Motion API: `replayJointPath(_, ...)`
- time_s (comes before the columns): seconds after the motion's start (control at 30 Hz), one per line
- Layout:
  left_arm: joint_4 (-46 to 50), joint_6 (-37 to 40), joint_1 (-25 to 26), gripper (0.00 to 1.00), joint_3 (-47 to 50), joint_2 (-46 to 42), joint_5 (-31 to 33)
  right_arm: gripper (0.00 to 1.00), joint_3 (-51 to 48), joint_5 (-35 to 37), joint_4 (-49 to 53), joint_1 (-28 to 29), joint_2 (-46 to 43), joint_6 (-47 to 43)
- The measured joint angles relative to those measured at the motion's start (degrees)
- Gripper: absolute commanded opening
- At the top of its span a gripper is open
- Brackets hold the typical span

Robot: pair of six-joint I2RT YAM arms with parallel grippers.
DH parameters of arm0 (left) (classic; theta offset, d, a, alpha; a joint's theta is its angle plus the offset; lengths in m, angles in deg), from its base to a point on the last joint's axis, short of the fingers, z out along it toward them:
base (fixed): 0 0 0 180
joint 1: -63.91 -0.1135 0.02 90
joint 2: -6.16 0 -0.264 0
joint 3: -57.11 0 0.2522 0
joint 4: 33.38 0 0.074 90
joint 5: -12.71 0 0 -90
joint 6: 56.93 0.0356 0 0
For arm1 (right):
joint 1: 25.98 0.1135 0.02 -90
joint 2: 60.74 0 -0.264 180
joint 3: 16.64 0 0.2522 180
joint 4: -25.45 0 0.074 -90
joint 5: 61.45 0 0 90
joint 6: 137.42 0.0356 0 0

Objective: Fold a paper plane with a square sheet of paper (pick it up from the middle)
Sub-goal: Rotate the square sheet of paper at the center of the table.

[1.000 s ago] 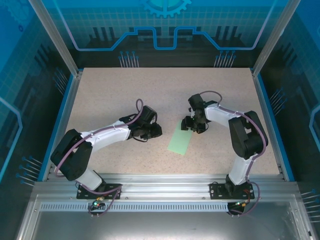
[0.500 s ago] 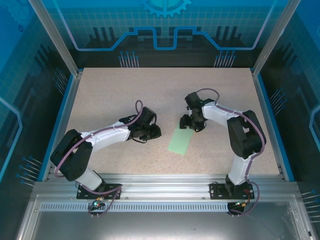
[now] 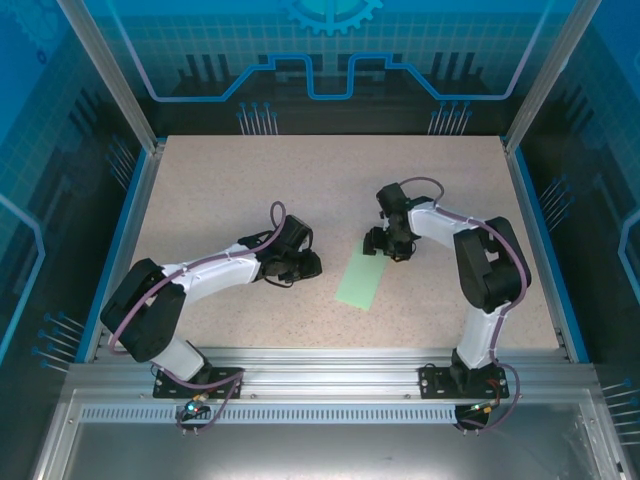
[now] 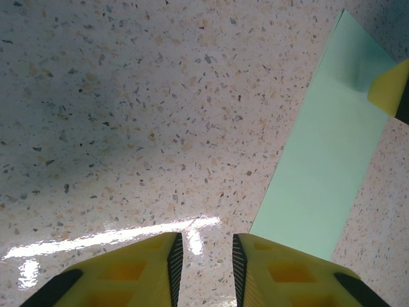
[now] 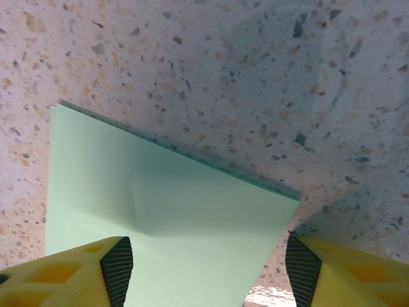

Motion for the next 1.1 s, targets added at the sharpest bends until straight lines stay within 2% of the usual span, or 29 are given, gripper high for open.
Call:
replayJointPath(0.23, 0.0, 0.0, 0.0, 0.31, 0.0, 0.0, 0.0, 0.67, 0.7, 0.5, 0.4, 0.9, 0.5, 0.2)
replayJointPath(0.53, 0.0, 0.0, 0.0, 0.31, 0.0, 0.0, 0.0, 0.67, 3.9, -1.3, 0.6, 4.9, 2.1, -0.7)
replayJointPath(0.73, 0.0, 0.0, 0.0, 0.33, 0.0, 0.0, -0.1, 0.68, 5.2, -1.4, 1.8, 4.9, 1.6, -2.1)
replayJointPath(0.97, -1.2, 0.0, 0.0, 0.37, 0.0, 0.1, -2.8, 0.57, -2.6, -5.7, 0.3, 3.3, -8.1, -2.9)
replayJointPath(1.1, -3.3, -0.1, -0.2, 0.40, 0.0, 1.4, -5.6, 0.61, -8.0, -12.5, -3.4, 2.3, -11.4, -1.9)
